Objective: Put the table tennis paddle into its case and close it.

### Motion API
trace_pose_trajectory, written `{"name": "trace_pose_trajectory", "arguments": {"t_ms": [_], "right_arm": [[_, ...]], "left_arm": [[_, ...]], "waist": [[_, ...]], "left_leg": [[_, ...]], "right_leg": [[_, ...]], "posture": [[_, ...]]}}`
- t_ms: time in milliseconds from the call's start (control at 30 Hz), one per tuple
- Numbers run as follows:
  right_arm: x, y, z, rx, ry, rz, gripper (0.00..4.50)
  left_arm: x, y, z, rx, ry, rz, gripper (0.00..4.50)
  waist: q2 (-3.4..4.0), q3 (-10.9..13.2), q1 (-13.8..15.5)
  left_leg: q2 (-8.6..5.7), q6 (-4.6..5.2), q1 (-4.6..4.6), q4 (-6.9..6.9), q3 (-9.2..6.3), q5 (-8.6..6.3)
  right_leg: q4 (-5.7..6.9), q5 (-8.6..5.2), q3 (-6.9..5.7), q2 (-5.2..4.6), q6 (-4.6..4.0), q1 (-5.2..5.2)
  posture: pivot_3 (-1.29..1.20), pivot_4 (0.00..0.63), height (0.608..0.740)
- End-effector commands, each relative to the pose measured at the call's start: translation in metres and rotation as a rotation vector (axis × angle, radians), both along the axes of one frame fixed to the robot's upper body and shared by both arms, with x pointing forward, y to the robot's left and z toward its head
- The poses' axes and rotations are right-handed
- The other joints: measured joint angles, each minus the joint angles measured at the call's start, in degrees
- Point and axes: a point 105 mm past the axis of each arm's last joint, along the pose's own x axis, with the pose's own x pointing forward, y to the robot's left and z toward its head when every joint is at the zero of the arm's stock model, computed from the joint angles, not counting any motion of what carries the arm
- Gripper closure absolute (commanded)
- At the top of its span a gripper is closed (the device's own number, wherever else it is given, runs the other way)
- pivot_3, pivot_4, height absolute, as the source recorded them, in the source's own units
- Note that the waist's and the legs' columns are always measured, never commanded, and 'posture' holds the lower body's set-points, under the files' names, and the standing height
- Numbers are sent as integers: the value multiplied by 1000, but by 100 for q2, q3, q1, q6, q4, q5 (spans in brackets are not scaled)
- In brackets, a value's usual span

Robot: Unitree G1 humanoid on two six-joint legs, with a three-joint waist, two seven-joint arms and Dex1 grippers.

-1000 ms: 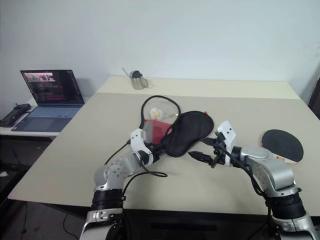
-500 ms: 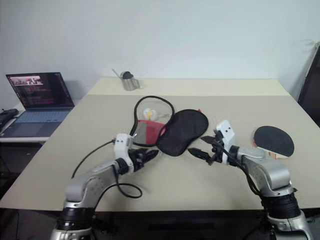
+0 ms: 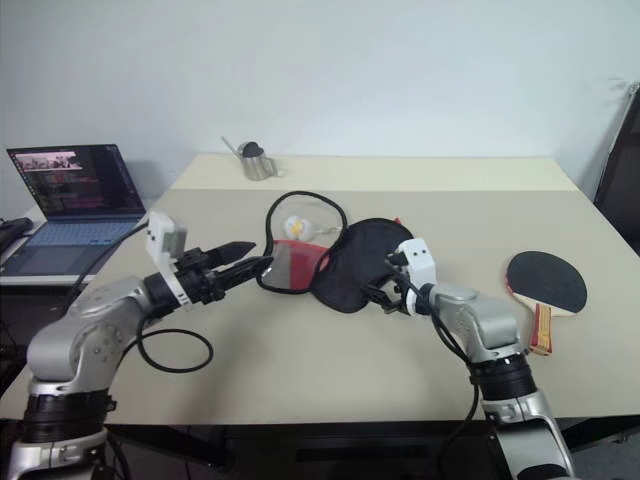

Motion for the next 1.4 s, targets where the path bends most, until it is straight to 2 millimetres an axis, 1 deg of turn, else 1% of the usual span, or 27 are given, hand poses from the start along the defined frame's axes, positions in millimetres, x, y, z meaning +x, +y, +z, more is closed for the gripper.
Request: {"name": "trace_pose_trajectory", "arguments": {"t_ms": [33, 133, 267, 400, 600, 633, 667, 733, 800, 833, 900, 967, 1000, 1033, 1167, 1267, 1400], "right_arm": [[10, 9, 7, -22, -30, -27, 0], [17, 13, 3, -19, -12, -61, 0], [21, 24, 0, 35, 23, -77, 0], [21, 38, 0, 75, 41, -60, 0], [21, 48, 0, 81, 36, -52, 0], [21, 48, 0, 81, 36, -52, 393], [21, 48, 0, 79, 38, -54, 606], [22, 44, -2, 75, 46, -63, 1269], [21, 40, -3, 72, 53, -69, 2017], [20, 36, -4, 73, 61, -77, 2323], [18, 29, -6, 72, 70, -88, 3115], [16, 21, -7, 68, 75, -98, 3765], [15, 15, -7, 64, 80, -105, 4203], [15, 11, -8, 61, 83, -109, 4481], [11, -13, -9, 28, 96, -123, 4481], [10, -37, -6, 2, 98, -148, 4481], [8, -55, -2, -26, 102, -152, 4481]], "left_arm": [[-1, 1, 15, 22, -66, -28, 1342], [3, 2, 17, 20, -72, -18, 1342], [7, 3, 16, 19, -78, 6, 1342], [6, 1, 15, 22, -79, -3, 1342], [3, -1, 11, 39, -75, -25, 1342], [2, -2, 9, 53, -73, -32, 1290], [0, -2, 7, 61, -70, -38, 1290], [-2, -4, 4, 83, -68, -50, 1290], [-3, -6, 1, 97, -69, -59, 1290], [-5, -10, 2, 99, -74, -72, 1290], [-8, -18, 4, 98, -87, -99, 1290], [-11, -24, 7, 92, -97, -118, 1290], [-11, -27, 7, 93, -99, -126, 1290], [-11, -28, 7, 94, -100, -129, 1290], [-12, -34, 3, 103, -93, -150, 1290], [-13, -36, -3, 129, -82, -169, 1290], [-15, -36, -9, 159, -68, -198, 1290]], "waist": [[0, 0, -3], [0, 0, -8], [1, 0, -15], [1, 0, -24], [0, 0, -92], [0, 0, -107], [0, 0, -117], [0, 0, -133], [0, 0, -138], [0, 0, -138], [0, 0, -137], [0, 0, -134], [0, 0, -133], [0, 0, -128], [0, 0, -120], [0, 0, -110], [0, 0, -100]], "left_leg": [[0, 0, 0, 0, 0, 0], [0, 0, 0, -1, 2, 0], [0, 0, -3, -2, 4, 0], [1, 0, -3, -2, 10, 0], [2, 1, -7, -3, 60, 0], [2, 1, -7, -3, 62, 0], [2, 1, -7, -3, 65, -1], [3, 2, -7, -4, 68, -1], [3, 2, -7, -5, 70, -1], [4, 2, -7, -5, 70, -1], [4, 3, -8, -5, 70, -2], [5, 3, -9, -5, 70, -2], [4, 3, -9, -5, 71, -2], [4, 3, -9, -5, 72, -2], [3, 5, -9, -4, 73, -3], [2, 6, -9, -4, 75, -3], [2, 7, -9, -4, 77, -4]], "right_leg": [[1, 0, 1, 0, 0, -1], [4, 0, 4, 1, 0, -7], [7, 0, 10, 1, 0, -15], [12, 1, 17, 1, -1, -20], [42, 2, 79, 4, 1, -69], [42, 2, 82, 5, 1, -69], [43, 2, 85, 6, 2, -72], [44, 2, 90, 7, 2, -75], [44, 2, 94, 7, 2, -77], [44, 2, 94, 8, 2, -78], [43, 2, 94, 8, 2, -78], [42, 3, 95, 8, 2, -78], [42, 3, 96, 7, 2, -78], [43, 3, 97, 7, 2, -78], [43, 4, 96, 7, 4, -78], [42, 4, 97, 8, 4, -77], [41, 4, 97, 8, 4, -77]], "posture": [[0, 150, 740], [0, 150, 740], [0, 150, 740], [0, 150, 740], [0, 150, 740], [0, 150, 740], [0, 150, 740], [0, 150, 740], [0, 150, 740], [0, 150, 740], [0, 150, 740], [0, 150, 740], [0, 150, 740], [0, 150, 740], [0, 150, 740], [0, 150, 740], [0, 150, 740]]}}
